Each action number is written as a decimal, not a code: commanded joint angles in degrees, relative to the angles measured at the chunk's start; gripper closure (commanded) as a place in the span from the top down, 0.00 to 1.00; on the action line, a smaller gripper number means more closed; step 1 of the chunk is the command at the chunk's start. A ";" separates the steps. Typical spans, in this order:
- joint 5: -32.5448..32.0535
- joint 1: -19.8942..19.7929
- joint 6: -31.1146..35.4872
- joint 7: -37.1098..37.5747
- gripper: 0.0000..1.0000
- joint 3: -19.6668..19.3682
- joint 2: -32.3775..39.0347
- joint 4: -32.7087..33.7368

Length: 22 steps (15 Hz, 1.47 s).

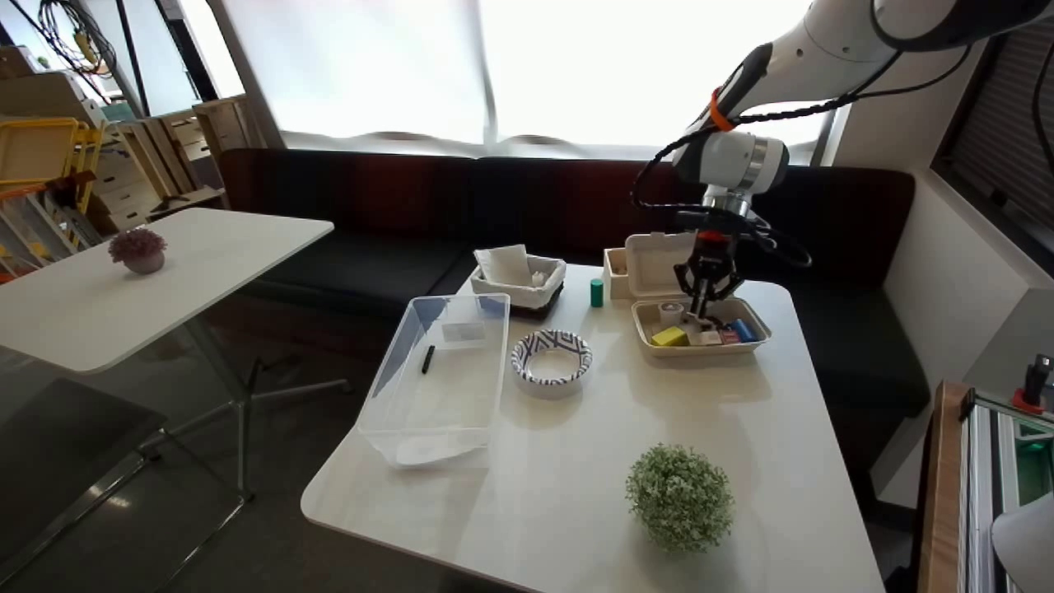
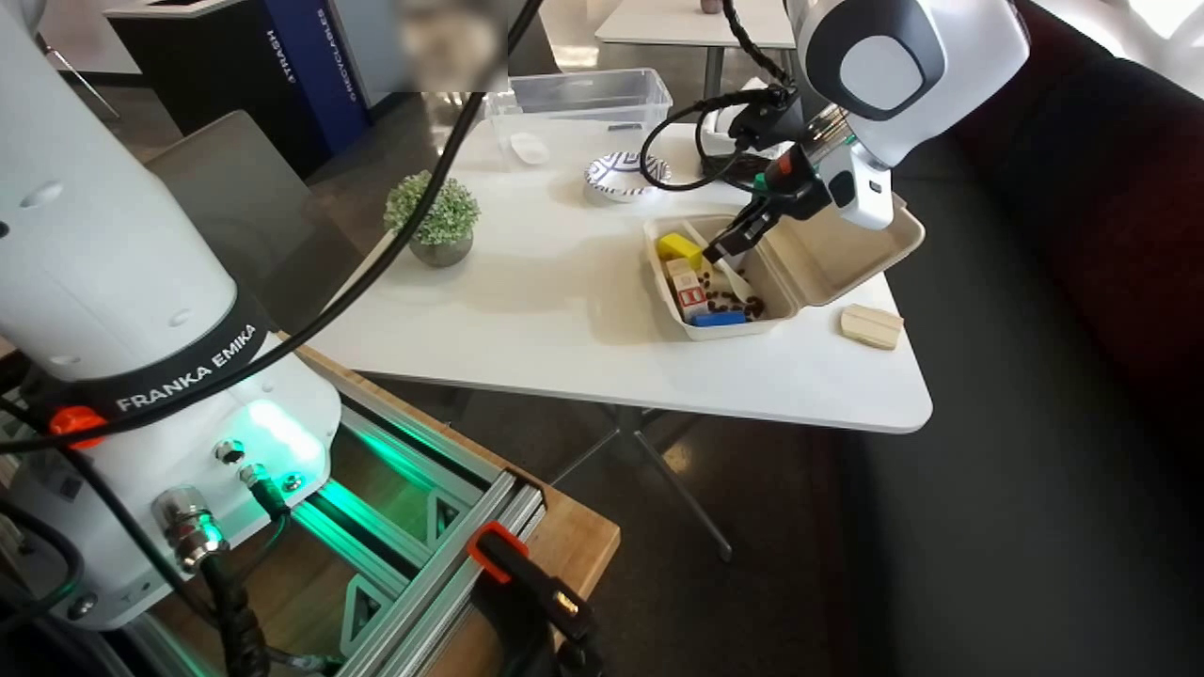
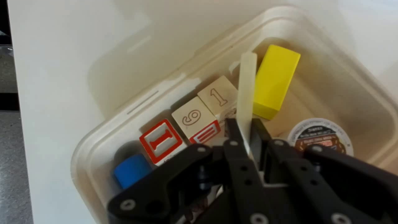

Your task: Use the plastic spoon to move some of the beans from the takeaway pack to the white plate

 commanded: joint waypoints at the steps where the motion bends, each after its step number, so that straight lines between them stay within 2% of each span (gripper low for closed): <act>1: 1.51 -0.39 -0.07 0.22 0.03 -0.40 -0.41 -0.81; 22: 4.53 -0.13 4.67 4.29 0.03 -2.35 -1.19 -2.50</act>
